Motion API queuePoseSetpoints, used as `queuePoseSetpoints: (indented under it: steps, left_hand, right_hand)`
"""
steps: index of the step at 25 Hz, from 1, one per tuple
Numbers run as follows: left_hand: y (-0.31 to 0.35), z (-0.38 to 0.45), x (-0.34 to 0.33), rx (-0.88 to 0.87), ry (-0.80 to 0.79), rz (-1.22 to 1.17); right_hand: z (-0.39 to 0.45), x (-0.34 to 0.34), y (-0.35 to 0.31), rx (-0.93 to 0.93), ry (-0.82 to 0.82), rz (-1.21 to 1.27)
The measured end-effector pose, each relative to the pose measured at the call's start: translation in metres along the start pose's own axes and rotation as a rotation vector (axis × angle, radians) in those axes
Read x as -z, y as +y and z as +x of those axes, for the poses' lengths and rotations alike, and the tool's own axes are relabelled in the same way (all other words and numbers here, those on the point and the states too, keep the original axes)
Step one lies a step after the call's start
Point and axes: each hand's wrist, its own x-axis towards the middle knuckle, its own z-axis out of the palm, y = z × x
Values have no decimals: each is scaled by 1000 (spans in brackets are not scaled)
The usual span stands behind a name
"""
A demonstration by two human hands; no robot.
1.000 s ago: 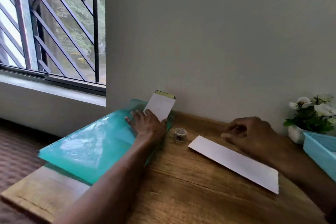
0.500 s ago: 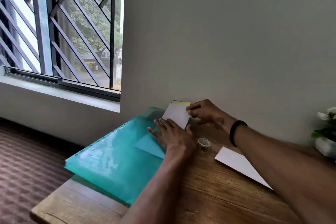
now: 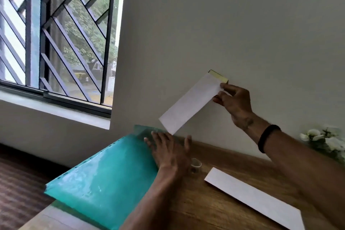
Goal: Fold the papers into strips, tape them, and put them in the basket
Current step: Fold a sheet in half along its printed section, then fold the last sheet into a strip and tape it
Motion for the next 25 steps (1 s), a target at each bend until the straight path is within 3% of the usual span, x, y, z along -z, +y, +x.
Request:
queuePoseSetpoints:
  steps: [3, 7, 10, 13, 18, 25]
  left_hand:
    - [31, -12, 26, -93, 101, -414]
    - [54, -18, 44, -21, -189, -1346]
    - [55, -23, 43, 12, -456, -1691]
    - [62, -29, 35, 152, -538, -1802]
    - [52, -19, 37, 183, -512, -1798]
    - [38, -6, 38, 233, -483, -1803]
  right_hand:
    - [-30, 29, -16, -106, 93, 328]
    - [-73, 85, -17, -131, 191, 550]
    - [-102, 118, 1, -176, 271, 547]
    - [-123, 140, 23, -326, 191, 519]
    - [-113, 154, 29, -253, 182, 271]
    - [-97, 174, 36, -352, -213, 398]
